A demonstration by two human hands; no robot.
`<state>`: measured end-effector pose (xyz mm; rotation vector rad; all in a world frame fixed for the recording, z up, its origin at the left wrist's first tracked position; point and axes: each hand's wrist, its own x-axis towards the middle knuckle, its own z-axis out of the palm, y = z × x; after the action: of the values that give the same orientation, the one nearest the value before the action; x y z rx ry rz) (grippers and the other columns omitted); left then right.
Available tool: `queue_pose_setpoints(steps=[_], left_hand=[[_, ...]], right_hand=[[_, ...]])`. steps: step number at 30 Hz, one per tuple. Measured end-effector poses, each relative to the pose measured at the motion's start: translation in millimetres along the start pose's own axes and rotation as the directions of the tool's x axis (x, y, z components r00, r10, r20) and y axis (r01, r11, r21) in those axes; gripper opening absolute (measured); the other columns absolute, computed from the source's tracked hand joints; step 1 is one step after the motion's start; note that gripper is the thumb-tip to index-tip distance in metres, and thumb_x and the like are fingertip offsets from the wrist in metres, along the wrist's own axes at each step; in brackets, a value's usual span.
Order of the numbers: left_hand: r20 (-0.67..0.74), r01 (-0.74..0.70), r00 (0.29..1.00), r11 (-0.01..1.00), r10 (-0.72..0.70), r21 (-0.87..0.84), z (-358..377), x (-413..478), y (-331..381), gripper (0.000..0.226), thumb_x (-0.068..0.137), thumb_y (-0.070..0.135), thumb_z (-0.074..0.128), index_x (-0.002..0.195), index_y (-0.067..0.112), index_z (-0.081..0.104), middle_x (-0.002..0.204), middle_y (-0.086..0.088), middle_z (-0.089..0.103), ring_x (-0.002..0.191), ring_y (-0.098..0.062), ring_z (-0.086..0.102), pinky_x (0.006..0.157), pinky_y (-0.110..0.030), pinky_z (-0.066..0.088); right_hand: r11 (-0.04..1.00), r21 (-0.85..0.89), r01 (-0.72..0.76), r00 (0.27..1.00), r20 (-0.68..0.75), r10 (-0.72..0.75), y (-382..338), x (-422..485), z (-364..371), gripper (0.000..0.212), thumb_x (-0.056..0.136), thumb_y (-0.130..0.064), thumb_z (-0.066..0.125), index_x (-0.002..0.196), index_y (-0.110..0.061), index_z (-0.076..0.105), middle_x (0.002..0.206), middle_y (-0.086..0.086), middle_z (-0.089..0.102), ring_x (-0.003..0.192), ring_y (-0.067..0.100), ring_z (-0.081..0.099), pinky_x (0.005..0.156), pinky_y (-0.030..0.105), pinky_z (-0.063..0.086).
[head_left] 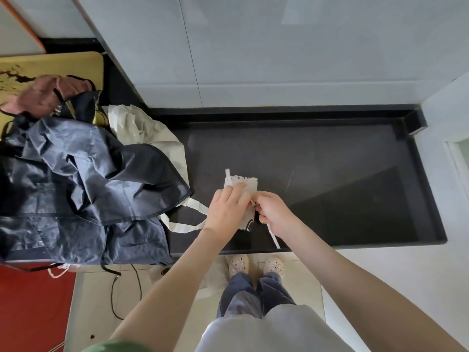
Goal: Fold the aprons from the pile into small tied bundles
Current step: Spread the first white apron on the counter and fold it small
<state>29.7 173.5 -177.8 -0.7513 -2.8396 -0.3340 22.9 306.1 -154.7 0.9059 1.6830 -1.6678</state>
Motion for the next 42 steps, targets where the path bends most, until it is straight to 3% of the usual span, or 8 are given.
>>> queue_pose_setpoints(steps=[9, 14, 20, 24, 33, 37, 40, 42], left_hand=[[0.144, 0.458, 0.887, 0.877, -0.44, -0.147, -0.8, -20.7, 8.8, 0.036, 0.06, -0.003, 0.083, 0.079, 0.009, 0.056, 0.083, -0.01, 0.055, 0.076, -0.029, 0.044, 0.065, -0.037, 0.037], [0.13, 0.791, 0.61, 0.591, -0.782, -0.158, -12.4, -43.7, -60.4, 0.007, 0.082, 0.001, 0.063, 0.087, -0.001, 0.058, 0.091, -0.021, 0.052, 0.083, -0.038, 0.05, 0.07, -0.043, 0.04], [0.228, 0.607, 0.792, 0.683, -0.567, -0.407, -2.5, -33.1, -41.7, 0.009, 0.093, 0.001, 0.052, 0.085, 0.002, 0.05, 0.095, -0.008, 0.042, 0.08, -0.024, 0.045, 0.071, -0.022, 0.031], [0.222, 0.509, 0.861, 0.766, -0.459, -0.393, 4.1, -18.1, -34.3, 0.004, 0.092, -0.002, 0.053, 0.088, 0.0, 0.054, 0.093, -0.004, 0.039, 0.078, -0.019, 0.041, 0.07, -0.014, 0.027], [0.408, 0.506, 0.845, 0.766, -0.346, -0.396, 3.4, -9.9, -41.8, 0.016, 0.094, 0.008, 0.055, 0.085, 0.012, 0.043, 0.095, 0.0, 0.039, 0.082, -0.015, 0.039, 0.073, -0.015, 0.029], [0.47, 0.662, 0.749, 0.557, -0.467, -0.502, -7.8, -1.2, -35.5, 0.02, 0.099, 0.021, 0.049, 0.086, 0.008, 0.041, 0.084, -0.002, 0.044, 0.067, -0.013, 0.041, 0.06, -0.019, 0.033], [0.59, 0.674, 0.7, 0.098, -0.403, -0.732, -20.1, 1.1, -21.4, 0.044, 0.092, 0.054, 0.049, 0.107, 0.012, 0.045, 0.093, 0.001, 0.059, 0.083, -0.011, 0.059, 0.077, -0.023, 0.048], [0.609, 0.635, 0.703, -0.061, -0.368, -0.77, -29.2, 6.6, -14.3, 0.073, 0.076, 0.07, 0.057, 0.124, 0.017, 0.041, 0.113, 0.001, 0.06, 0.105, -0.012, 0.062, 0.09, -0.032, 0.052]], right_hand=[[0.994, 0.039, 0.099, 0.947, -0.31, -0.082, 20.8, 14.8, 11.0, 0.018, 0.09, -0.007, 0.046, 0.072, -0.009, 0.048, 0.067, 0.01, 0.045, 0.052, 0.015, 0.04, 0.051, 0.027, 0.038], [0.984, 0.108, 0.14, 0.83, -0.555, -0.057, 0.3, 33.0, -66.2, 0.028, 0.087, -0.004, 0.048, 0.061, -0.012, 0.044, 0.06, 0.009, 0.041, 0.039, 0.017, 0.043, 0.037, 0.024, 0.044], [0.992, -0.083, 0.1, 0.972, -0.204, -0.115, -5.5, 17.9, -45.5, 0.02, 0.097, -0.012, 0.049, 0.082, -0.004, 0.058, 0.074, 0.009, 0.054, 0.059, 0.018, 0.059, 0.046, 0.024, 0.052], [0.984, -0.042, 0.171, 0.984, 0.056, -0.168, -7.1, 17.9, -3.2, 0.019, 0.097, -0.02, 0.055, 0.109, -0.009, 0.064, 0.096, 0.009, 0.064, 0.081, 0.019, 0.066, 0.071, 0.026, 0.057], [0.926, -0.292, 0.239, 0.969, 0.138, -0.206, -16.6, 13.8, 5.2, 0.025, 0.094, -0.03, 0.059, 0.119, -0.03, 0.054, 0.085, 0.001, 0.058, 0.055, 0.01, 0.041, 0.053, 0.024, 0.038], [0.942, -0.164, 0.292, 0.948, 0.181, -0.262, -21.7, 7.3, 10.9, 0.018, 0.096, -0.028, 0.057, 0.113, -0.022, 0.059, 0.081, 0.002, 0.06, 0.055, 0.01, 0.043, 0.05, 0.023, 0.037], [0.938, -0.126, 0.324, 0.934, 0.197, -0.297, -29.8, -0.2, 14.7, 0.021, 0.1, -0.025, 0.05, 0.107, -0.009, 0.061, 0.073, 0.002, 0.056, 0.058, 0.011, 0.048, 0.052, 0.023, 0.042], [0.914, -0.193, 0.356, 0.926, 0.208, -0.316, -38.4, -9.1, 18.6, 0.016, 0.099, -0.02, 0.051, 0.102, -0.009, 0.061, 0.078, 0.004, 0.057, 0.065, 0.012, 0.053, 0.055, 0.021, 0.047]])
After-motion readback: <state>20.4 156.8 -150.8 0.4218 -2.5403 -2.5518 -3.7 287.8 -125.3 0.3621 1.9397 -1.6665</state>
